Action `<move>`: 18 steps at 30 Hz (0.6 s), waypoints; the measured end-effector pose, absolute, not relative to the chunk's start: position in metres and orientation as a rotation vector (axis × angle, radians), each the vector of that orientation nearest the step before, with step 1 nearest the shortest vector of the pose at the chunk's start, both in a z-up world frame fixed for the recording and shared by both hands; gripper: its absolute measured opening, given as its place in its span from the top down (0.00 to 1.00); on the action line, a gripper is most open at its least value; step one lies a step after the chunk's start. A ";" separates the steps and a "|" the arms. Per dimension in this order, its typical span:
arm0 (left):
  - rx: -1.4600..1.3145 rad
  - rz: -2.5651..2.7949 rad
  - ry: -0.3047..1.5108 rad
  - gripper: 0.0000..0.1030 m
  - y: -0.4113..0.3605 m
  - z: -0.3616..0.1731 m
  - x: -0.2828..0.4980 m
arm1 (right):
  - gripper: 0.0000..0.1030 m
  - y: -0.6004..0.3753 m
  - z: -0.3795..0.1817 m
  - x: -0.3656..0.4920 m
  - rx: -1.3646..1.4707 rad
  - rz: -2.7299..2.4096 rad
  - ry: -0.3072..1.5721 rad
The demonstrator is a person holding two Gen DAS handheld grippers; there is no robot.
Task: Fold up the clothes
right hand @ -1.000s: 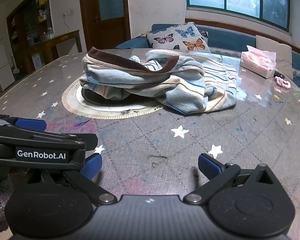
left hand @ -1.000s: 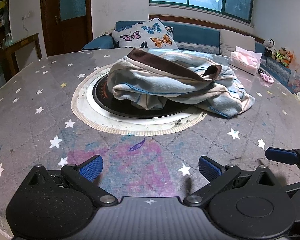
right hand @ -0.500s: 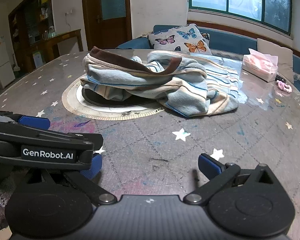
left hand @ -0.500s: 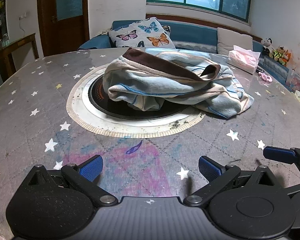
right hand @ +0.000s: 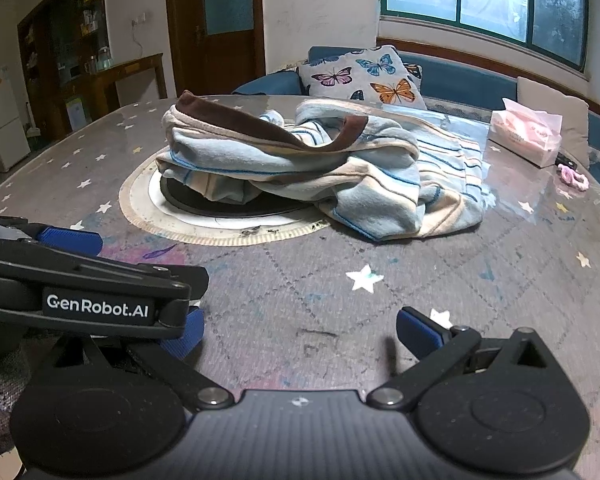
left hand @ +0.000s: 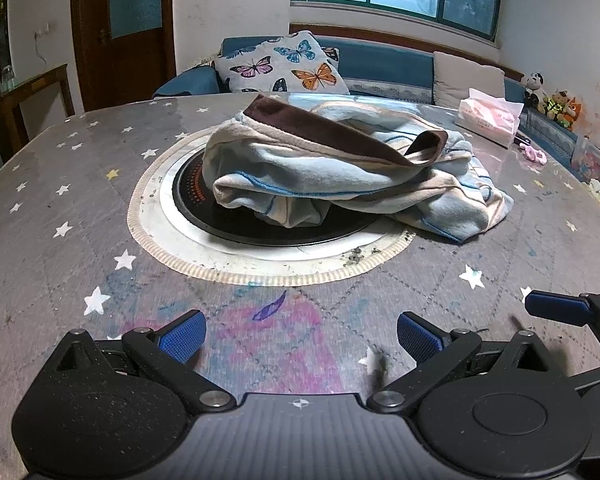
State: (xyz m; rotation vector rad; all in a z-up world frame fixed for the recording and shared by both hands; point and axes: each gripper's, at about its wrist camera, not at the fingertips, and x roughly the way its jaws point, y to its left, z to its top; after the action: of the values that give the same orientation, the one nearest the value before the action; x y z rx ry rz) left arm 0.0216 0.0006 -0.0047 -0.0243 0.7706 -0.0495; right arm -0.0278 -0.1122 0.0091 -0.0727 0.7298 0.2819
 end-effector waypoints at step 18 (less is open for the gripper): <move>-0.013 -0.055 0.778 0.00 0.003 -0.003 0.041 | 0.00 -0.112 0.009 -0.012 -0.071 0.291 0.732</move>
State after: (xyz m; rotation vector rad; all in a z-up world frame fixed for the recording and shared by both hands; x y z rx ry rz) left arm 0.0407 0.0026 -0.0030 -0.0135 0.7783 -0.0546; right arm -0.0117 -0.1118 0.0087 -0.0706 0.7319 0.2913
